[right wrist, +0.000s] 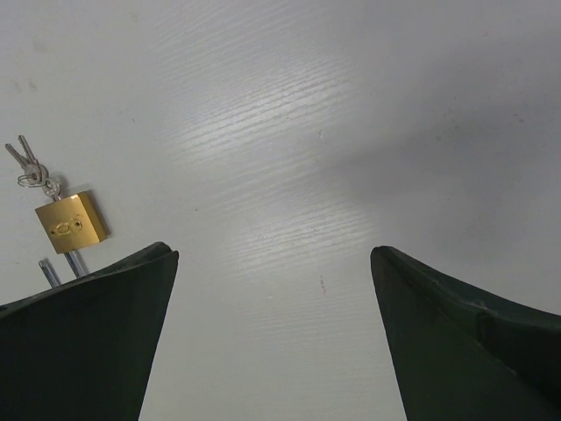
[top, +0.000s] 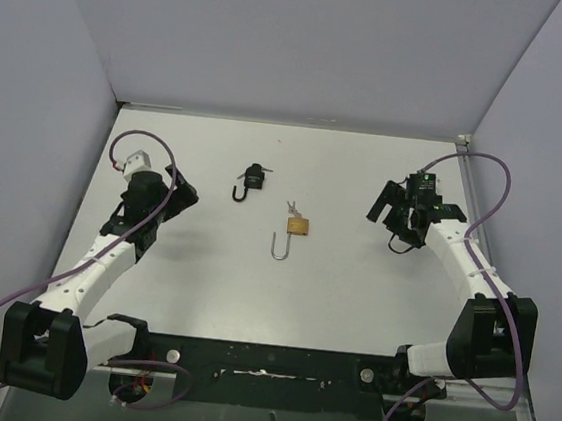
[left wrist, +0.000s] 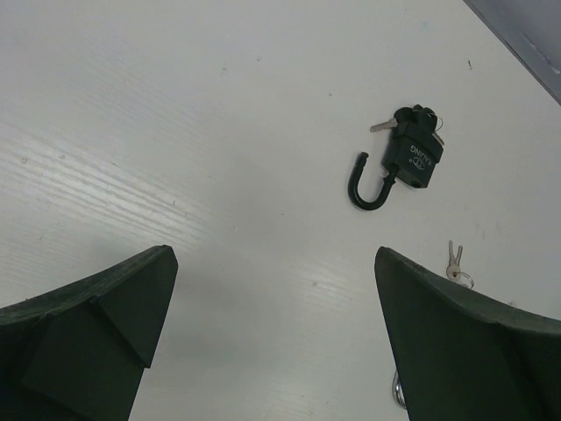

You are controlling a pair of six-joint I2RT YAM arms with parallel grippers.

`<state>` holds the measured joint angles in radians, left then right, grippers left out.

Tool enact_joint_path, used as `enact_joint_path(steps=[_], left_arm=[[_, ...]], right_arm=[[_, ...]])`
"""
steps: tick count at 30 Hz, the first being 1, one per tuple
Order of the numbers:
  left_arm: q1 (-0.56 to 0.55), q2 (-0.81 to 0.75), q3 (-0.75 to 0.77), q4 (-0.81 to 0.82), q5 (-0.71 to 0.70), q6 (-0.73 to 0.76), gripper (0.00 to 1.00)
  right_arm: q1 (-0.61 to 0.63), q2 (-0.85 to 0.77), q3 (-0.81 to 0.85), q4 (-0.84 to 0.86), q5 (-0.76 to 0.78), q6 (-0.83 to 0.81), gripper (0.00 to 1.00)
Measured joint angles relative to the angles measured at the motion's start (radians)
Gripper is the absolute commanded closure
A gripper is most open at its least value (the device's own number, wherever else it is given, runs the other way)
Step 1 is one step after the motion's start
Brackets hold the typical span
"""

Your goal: Unlock with the key

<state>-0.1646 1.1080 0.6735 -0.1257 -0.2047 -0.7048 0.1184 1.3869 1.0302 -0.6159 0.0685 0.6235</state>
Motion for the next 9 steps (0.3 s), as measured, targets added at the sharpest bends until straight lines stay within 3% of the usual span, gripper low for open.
enact_joint_path(steps=[9], left_arm=[[0.001,0.0,-0.027,0.042,0.027,-0.021,0.02]], right_arm=[[0.0,0.051,0.038,-0.051,0.022,0.063,0.02]])
